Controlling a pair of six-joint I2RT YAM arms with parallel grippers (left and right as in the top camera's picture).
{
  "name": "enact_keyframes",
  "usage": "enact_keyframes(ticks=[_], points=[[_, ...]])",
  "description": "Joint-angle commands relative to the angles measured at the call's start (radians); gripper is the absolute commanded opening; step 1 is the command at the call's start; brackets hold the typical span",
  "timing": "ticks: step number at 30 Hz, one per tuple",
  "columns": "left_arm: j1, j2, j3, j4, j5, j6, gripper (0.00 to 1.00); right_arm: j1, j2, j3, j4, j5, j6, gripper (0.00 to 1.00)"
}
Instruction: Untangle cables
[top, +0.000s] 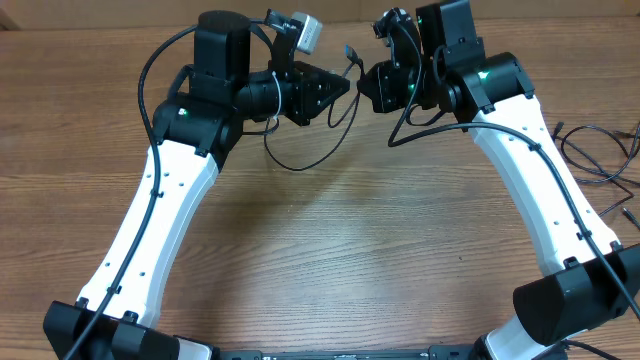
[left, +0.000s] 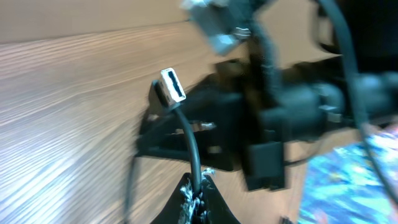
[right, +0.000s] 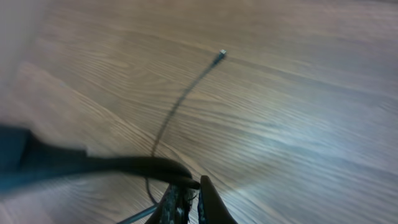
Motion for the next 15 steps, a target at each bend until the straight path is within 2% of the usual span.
enact_keyframes(ticks=[1, 4, 8, 10, 13, 14, 15], points=[[-0.006, 0.003, -0.001, -0.034, -0.24, -0.015, 0.04, -0.003, 0.005, 0.002, -0.034, 0.161, 0.018, 0.04], [-0.006, 0.003, -0.001, -0.068, -0.391, -0.033, 0.04, -0.003, 0.005, 0.002, -0.099, 0.344, 0.118, 0.04], [-0.006, 0.003, -0.001, -0.081, -0.461, -0.045, 0.04, -0.003, 0.005, 0.002, -0.174, 0.359, 0.133, 0.04], [-0.008, 0.003, -0.001, -0.08, -0.401, -0.047, 0.04, -0.003, 0.005, 0.002, -0.182, 0.317, 0.122, 0.04], [-0.008, 0.003, -0.001, -0.064, -0.143, -0.016, 0.04, -0.002, 0.005, 0.002, -0.163, 0.119, -0.002, 0.06], [-0.008, 0.003, -0.001, -0.06, -0.061, 0.003, 0.04, -0.002, 0.005, 0.002, -0.157, 0.056, -0.046, 0.14], [-0.008, 0.003, -0.001, -0.06, -0.008, 0.011, 0.04, -0.002, 0.005, 0.002, -0.15, -0.031, -0.108, 0.29]])
